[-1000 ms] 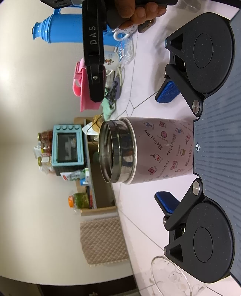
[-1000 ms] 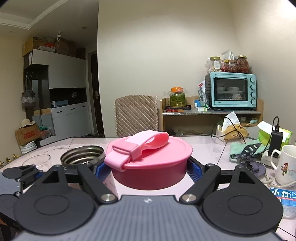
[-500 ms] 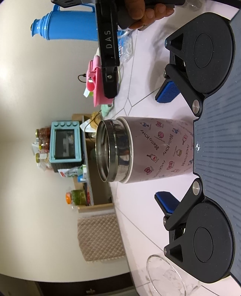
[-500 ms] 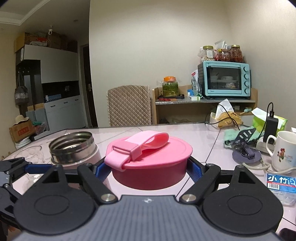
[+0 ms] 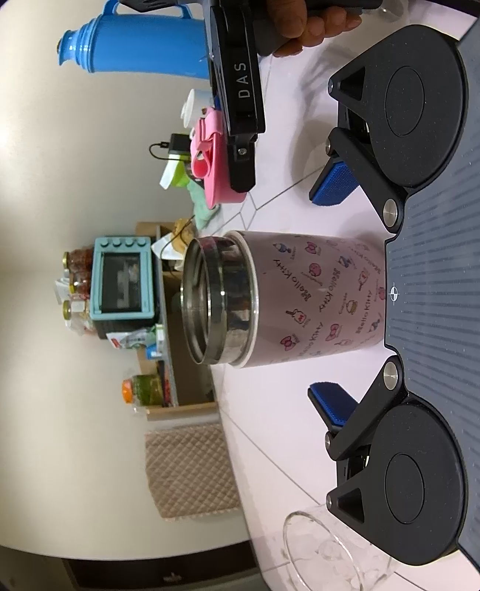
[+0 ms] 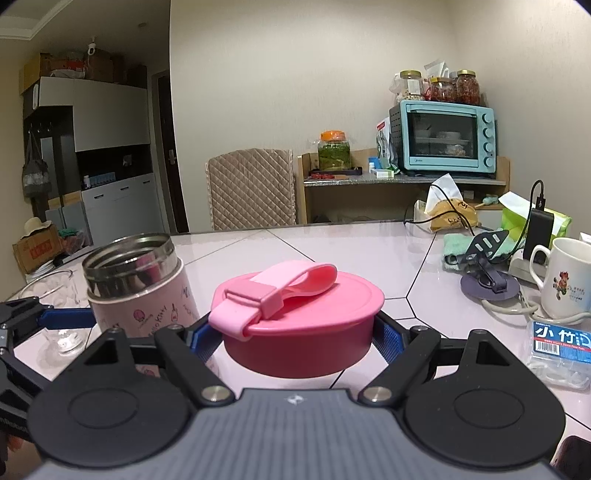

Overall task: Unscrew bottle cap and pour
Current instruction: 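Lower the pink cap onto the table beside the bottle with the right gripper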

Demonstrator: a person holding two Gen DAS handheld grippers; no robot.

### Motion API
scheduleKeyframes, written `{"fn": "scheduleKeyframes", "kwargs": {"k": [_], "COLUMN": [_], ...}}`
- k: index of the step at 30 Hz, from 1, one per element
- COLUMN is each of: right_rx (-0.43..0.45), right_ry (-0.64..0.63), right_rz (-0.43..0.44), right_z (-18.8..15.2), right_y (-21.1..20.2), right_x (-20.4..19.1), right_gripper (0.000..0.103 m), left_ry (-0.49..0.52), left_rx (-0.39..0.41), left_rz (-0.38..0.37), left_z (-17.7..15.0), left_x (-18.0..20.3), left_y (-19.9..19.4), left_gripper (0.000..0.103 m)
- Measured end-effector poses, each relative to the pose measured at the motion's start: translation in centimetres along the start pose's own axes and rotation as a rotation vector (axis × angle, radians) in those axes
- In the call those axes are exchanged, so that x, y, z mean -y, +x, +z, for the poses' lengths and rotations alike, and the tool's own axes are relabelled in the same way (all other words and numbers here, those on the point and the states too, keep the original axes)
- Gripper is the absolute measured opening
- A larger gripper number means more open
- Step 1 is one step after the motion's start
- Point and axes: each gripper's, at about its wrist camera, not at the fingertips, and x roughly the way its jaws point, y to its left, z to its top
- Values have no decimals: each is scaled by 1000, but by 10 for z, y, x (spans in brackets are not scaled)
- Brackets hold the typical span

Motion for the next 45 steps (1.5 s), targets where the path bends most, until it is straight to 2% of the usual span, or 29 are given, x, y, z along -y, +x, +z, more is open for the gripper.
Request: {"fn": "scheduleKeyframes", "kwargs": {"k": [20,45], "right_rx": [-111,-157], "right_ry": [-5,-20], "right_rz": [-13,-24], "right_z": [-12,-22], "right_y": [18,30], "right_x": [7,9], "right_gripper": [85,85], "left_ry": [4,1], "left_rx": [-22,-40], "left_rz": [-1,3], "left_z": [-5,-8], "left_x": [1,7], "left_y": [3,9], "left_gripper": [103,103]}}
